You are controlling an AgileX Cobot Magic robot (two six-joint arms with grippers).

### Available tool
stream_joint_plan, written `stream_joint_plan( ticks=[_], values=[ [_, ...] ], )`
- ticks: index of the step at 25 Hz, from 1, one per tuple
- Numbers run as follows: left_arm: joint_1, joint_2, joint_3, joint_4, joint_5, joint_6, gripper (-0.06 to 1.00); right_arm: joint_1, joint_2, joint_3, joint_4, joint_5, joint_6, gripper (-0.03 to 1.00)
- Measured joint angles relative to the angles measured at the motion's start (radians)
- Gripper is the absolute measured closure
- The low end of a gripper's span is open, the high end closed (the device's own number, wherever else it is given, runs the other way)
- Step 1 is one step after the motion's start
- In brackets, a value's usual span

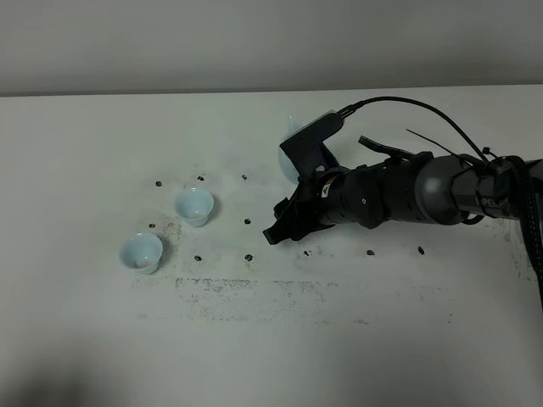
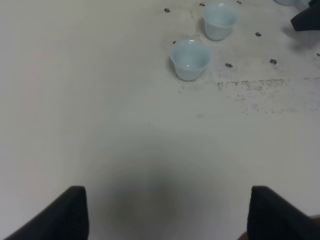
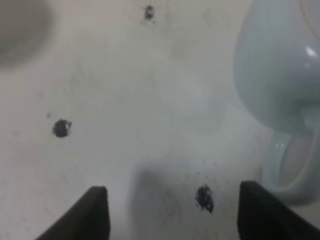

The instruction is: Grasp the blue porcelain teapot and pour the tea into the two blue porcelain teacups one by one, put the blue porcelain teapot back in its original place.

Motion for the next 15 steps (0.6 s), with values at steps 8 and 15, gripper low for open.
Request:
stream_joint_plan(
  ticks=[8, 15],
  values=[
    [0.000, 0.000, 0.000, 0.000, 0.000, 0.001, 0.31, -0.001, 0.000, 0.000, -0.015, 0.083, 0.016, 0.44],
    [0.000, 0.000, 0.000, 0.000, 0.000, 0.001, 0.31, 0.014, 0.000, 0.000, -0.008, 0.099, 0.131, 0.44]
  ],
)
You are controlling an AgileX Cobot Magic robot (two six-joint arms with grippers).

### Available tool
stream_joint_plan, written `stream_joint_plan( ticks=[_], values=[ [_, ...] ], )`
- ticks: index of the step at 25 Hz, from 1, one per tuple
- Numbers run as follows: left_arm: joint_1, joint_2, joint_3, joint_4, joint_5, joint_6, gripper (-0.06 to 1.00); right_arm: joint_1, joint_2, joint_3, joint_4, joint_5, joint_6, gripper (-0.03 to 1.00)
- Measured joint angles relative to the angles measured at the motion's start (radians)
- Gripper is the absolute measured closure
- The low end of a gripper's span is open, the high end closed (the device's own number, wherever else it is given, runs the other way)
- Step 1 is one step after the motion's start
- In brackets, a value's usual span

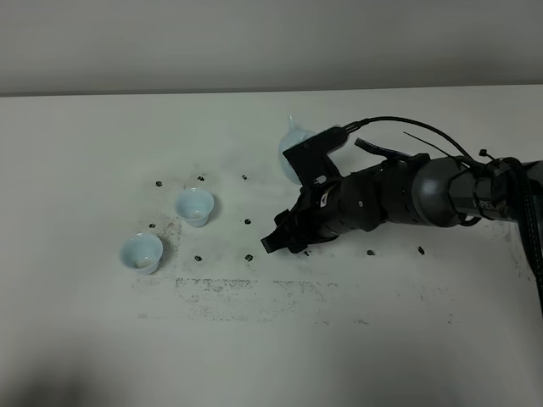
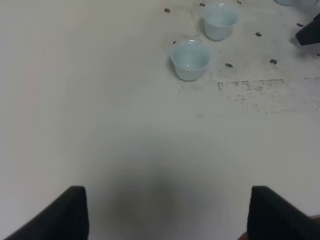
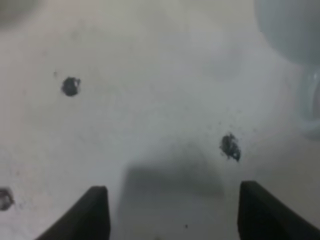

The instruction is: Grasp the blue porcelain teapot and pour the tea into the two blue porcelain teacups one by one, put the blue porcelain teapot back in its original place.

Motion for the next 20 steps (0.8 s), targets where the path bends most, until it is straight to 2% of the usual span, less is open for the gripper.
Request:
stream_joint_plan(
  ticks=[20],
  values=[
    [0.000, 0.000, 0.000, 0.000, 0.000, -0.001, 0.31, 0.023, 0.000, 0.000, -0.009, -0.078, 0.029, 0.44]
  ],
)
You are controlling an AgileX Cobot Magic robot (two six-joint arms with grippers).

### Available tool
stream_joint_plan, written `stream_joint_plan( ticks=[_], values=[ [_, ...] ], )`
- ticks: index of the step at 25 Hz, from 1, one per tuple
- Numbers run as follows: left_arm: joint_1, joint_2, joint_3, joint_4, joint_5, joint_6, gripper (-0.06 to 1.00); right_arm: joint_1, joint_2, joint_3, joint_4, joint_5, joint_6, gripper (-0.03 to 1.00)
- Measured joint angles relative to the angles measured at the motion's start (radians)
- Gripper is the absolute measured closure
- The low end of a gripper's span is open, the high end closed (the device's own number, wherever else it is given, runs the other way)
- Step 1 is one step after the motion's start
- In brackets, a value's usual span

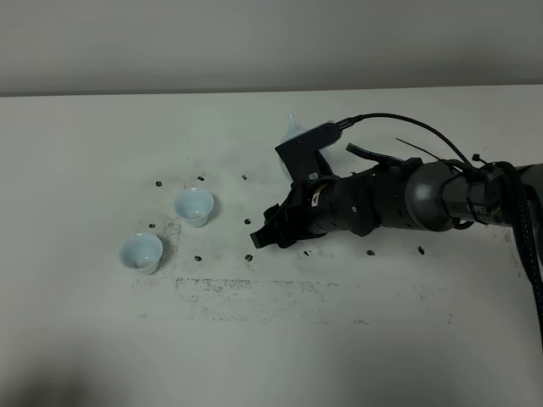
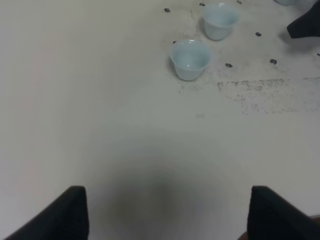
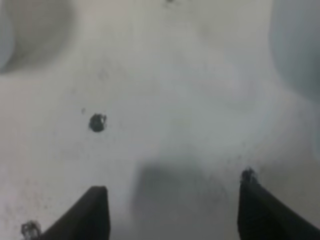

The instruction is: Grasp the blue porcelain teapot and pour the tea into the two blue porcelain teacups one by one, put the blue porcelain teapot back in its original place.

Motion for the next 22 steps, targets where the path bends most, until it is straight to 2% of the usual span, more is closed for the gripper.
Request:
stream_joint_plan(
  ticks=[11, 22],
  values=[
    [0.000, 0.000, 0.000, 0.000, 0.000, 0.000, 0.31, -0.004, 0.000, 0.000, -0.065, -0.079, 0.000, 0.44],
    [0.000, 0.000, 0.000, 0.000, 0.000, 0.000, 0.31, -0.035, 0.000, 0.000, -0.144, -0.083, 0.000, 0.44]
  ],
)
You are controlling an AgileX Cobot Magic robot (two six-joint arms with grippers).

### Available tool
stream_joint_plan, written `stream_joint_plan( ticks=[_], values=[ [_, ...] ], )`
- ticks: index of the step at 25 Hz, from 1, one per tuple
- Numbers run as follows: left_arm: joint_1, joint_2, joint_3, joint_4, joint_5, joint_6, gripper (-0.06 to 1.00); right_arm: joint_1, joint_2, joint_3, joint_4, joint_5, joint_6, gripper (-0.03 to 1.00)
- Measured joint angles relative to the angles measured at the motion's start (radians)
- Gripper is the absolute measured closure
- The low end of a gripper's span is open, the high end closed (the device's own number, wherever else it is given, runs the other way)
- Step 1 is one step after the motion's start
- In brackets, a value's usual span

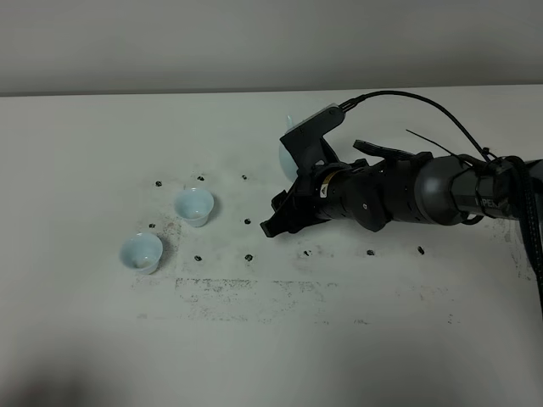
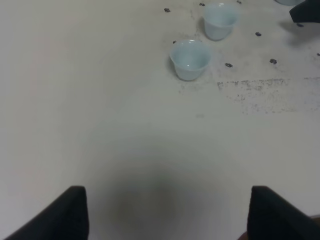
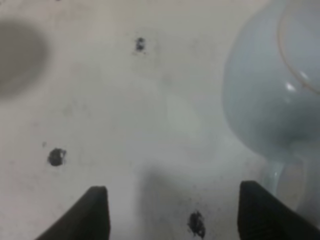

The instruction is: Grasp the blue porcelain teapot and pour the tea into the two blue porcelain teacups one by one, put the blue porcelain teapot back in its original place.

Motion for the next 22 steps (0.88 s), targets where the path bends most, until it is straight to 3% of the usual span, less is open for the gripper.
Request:
stream_joint_plan(
  ticks=[6, 11, 16, 22],
  values=[
    [0.000, 0.000, 0.000, 0.000, 0.000, 0.000, 0.31, 0.000, 0.000, 0.000, -0.009, 0.025, 0.000, 0.44],
    [0.000, 0.000, 0.000, 0.000, 0.000, 0.000, 0.31, 0.009, -0.004, 0.000, -0.009, 0.137, 0.001, 0.44],
    [0.000, 0.000, 0.000, 0.000, 0.000, 0.000, 0.31, 0.014, -0.098, -0.007, -0.009, 0.357, 0.001, 0.44],
    [0.000, 0.000, 0.000, 0.000, 0.000, 0.000, 0.31, -0.007, -0.176, -0.152, 0.020, 0.813, 0.001, 0.44]
  ],
)
